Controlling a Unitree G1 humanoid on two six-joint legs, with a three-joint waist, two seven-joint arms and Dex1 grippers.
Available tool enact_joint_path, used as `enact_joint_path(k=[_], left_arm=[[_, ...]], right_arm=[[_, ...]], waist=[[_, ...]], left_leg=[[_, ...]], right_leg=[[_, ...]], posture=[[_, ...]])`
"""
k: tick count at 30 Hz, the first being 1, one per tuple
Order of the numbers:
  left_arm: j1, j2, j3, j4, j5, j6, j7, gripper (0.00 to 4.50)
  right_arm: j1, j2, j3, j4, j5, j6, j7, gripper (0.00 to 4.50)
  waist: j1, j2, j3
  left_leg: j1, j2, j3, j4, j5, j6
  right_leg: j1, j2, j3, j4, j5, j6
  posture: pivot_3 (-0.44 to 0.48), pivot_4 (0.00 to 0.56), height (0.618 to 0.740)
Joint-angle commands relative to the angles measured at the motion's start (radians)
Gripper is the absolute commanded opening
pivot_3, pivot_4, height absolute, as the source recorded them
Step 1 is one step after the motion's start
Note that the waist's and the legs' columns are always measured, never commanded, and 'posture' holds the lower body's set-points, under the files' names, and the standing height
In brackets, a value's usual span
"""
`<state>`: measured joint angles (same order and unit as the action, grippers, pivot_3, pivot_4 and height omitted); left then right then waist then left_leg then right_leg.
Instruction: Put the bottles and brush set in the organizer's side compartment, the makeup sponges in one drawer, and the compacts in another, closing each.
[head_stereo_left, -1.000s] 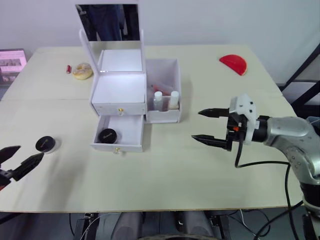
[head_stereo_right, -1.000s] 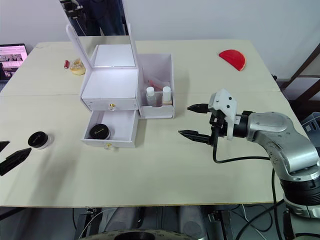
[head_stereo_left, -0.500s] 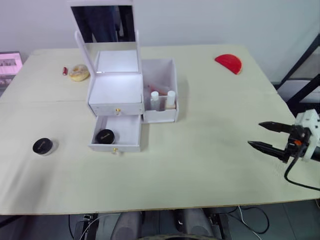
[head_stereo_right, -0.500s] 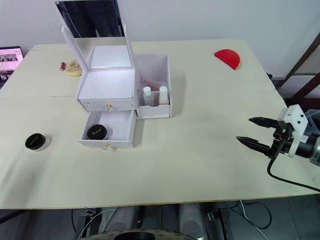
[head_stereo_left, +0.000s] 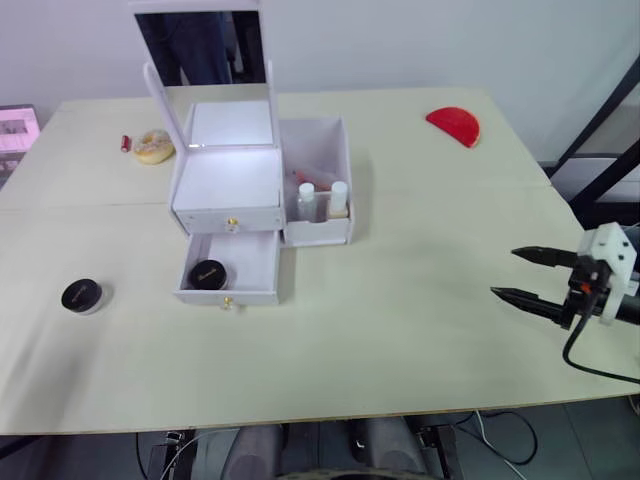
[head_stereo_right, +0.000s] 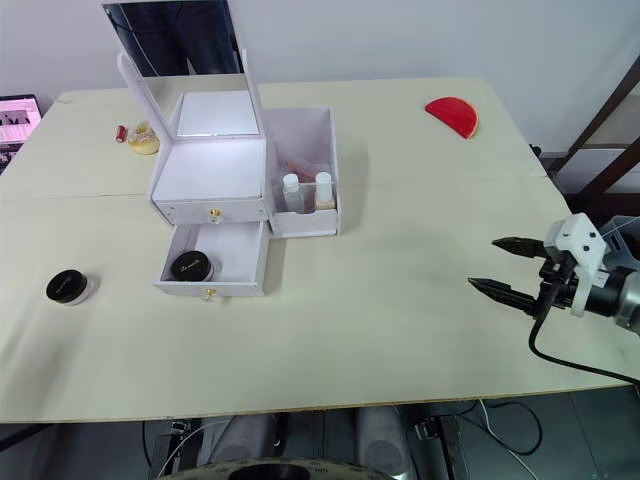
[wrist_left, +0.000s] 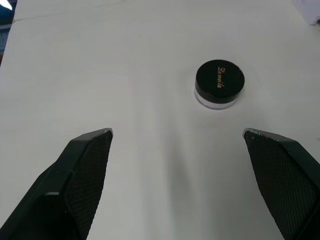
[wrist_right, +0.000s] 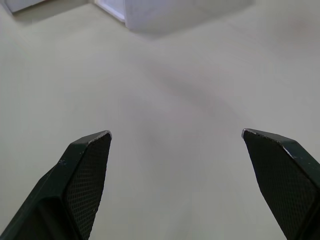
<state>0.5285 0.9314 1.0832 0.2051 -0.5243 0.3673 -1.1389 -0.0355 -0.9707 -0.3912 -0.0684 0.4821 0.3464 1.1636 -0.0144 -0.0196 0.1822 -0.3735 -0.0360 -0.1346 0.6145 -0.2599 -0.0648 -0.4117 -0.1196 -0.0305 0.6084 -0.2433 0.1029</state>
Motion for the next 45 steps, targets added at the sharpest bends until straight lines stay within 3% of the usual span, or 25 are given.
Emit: enact_joint_path(k=[1,9,12,18,23,35,45], left_arm=[[-0.011,-0.074,-0.009,-0.184,-0.039,0.031,0.082,4.39],[-0.117,-0.440,-0.145,-0.631,-0.073,0.121,0.534,4.39],[-0.122,-0.491,-0.204,-0.678,-0.055,0.149,0.620,4.39],[-0.226,-0.439,-0.355,-0.562,0.088,0.155,0.752,4.39],[-0.332,-0.410,-0.435,-0.448,0.143,0.141,0.787,4.39],[-0.468,-0.404,-0.498,-0.223,0.176,0.083,0.805,4.39],[-0.484,-0.407,-0.525,-0.198,0.169,0.058,0.778,4.39]], right_arm=[[-0.101,0.040,0.087,-0.139,0.026,0.043,-0.066,4.50],[-0.371,0.229,0.397,-0.415,0.069,0.225,-0.204,4.50],[-0.422,0.233,0.462,-0.430,0.045,0.238,-0.195,4.50],[-0.479,0.245,0.551,-0.446,0.027,0.245,-0.172,4.50],[-0.484,0.259,0.574,-0.454,0.023,0.254,-0.189,4.50],[-0.486,0.275,0.588,-0.479,0.023,0.281,-0.221,4.50],[-0.479,0.267,0.583,-0.494,0.021,0.303,-0.232,4.50]], waist=[[-0.002,0.000,0.000],[0.012,-0.002,-0.001],[0.027,-0.005,-0.002],[0.030,-0.006,-0.003],[0.023,-0.006,-0.003],[0.027,-0.006,-0.003],[0.026,-0.006,-0.003]], left_leg=[[0.000,0.000,0.000,0.000,0.000,0.000],[0.000,-0.001,-0.003,0.001,0.000,0.000],[0.000,-0.002,-0.003,0.002,0.000,0.000],[0.000,-0.001,-0.003,0.008,0.000,0.000],[0.000,-0.001,-0.002,0.011,0.000,0.000],[0.000,-0.001,-0.002,0.012,0.000,0.000],[-0.001,-0.001,-0.002,0.013,0.000,0.000]], right_leg=[[0.000,0.000,0.000,0.000,0.000,0.000],[0.000,0.001,0.000,0.002,0.007,0.001],[0.001,0.001,0.001,0.002,0.008,0.002],[0.002,0.002,0.000,0.004,0.007,-0.002],[0.003,0.003,0.001,0.004,0.008,0.001],[0.002,0.003,0.000,0.005,0.013,0.001],[0.003,0.003,0.001,0.004,0.013,0.001]], posture=[[0.000,0.150,0.739],[0.000,0.150,0.739],[0.000,0.150,0.739],[0.000,0.150,0.739],[0.000,0.150,0.739],[0.000,0.150,0.739],[0.000,0.150,0.739]])
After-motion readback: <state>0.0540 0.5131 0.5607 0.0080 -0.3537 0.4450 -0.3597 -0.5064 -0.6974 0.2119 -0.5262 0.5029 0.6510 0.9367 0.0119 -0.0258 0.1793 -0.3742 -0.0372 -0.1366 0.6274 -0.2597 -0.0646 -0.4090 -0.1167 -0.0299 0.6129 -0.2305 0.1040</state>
